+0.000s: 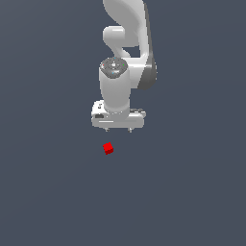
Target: Pick up the red cube and move it to a goal position.
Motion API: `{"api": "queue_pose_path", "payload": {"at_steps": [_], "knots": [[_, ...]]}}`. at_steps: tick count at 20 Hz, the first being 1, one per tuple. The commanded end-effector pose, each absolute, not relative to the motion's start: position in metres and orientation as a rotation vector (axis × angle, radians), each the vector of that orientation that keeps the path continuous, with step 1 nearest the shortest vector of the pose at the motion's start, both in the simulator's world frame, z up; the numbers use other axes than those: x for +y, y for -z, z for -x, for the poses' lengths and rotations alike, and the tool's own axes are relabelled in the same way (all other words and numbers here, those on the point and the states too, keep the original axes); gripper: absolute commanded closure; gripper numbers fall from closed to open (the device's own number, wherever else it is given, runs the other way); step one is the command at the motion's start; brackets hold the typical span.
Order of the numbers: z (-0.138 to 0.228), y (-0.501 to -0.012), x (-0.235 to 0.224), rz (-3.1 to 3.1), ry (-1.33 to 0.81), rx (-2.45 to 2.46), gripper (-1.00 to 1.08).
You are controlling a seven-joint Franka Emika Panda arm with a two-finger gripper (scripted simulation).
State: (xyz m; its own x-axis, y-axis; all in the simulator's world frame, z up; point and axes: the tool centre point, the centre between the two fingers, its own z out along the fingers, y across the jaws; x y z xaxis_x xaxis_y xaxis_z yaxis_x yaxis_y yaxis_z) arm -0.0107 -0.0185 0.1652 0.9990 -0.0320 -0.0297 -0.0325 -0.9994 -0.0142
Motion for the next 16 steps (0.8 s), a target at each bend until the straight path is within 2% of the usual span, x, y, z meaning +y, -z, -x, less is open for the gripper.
{"api": "queue_pose_path", "payload": {"at_steps": [1, 9, 16], "knots": [[0.011, -0.165, -0.018, 3.126, -0.046, 0.050, -0.92], [0.011, -0.154, -0.023, 3.128, -0.043, -0.009, -0.92], [0.011, -0.124, -0.035, 3.126, -0.033, -0.160, -0.92]]}}
